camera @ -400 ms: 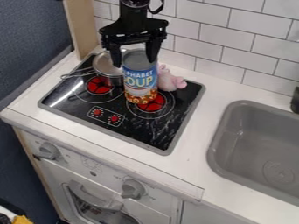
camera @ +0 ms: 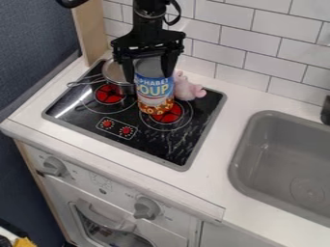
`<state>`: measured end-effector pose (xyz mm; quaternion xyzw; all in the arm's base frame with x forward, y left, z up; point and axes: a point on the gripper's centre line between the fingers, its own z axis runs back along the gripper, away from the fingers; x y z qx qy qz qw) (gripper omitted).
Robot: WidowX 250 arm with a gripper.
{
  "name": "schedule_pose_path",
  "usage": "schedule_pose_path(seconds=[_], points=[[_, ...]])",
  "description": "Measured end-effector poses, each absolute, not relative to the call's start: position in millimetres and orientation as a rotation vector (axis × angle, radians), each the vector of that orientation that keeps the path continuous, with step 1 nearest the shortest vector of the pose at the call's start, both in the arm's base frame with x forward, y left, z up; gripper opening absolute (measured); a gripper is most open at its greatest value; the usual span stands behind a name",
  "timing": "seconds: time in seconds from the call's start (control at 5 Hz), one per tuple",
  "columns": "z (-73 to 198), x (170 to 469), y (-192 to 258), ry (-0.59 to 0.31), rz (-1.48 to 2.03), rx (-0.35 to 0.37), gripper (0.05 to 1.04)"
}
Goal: Remove the lid from the metal pot and put it on the right side of the blue can
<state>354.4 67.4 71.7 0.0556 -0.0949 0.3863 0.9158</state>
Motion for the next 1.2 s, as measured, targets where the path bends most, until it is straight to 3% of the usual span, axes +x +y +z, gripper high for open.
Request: schedule_pose_path(seconds=[0.4,0.6,0.8,1.2], points=[[93.2,361.7,99.3,-0.220,0.943,0.093,1.001],[102.1,379.6,119.0,-0.239,1.010,0.119,1.001],[84.9,406.8,130.4,-0.199,1.074,0.159,1.001],[58.1,429.8,142.0,-0.161,1.099,0.221,1.001]])
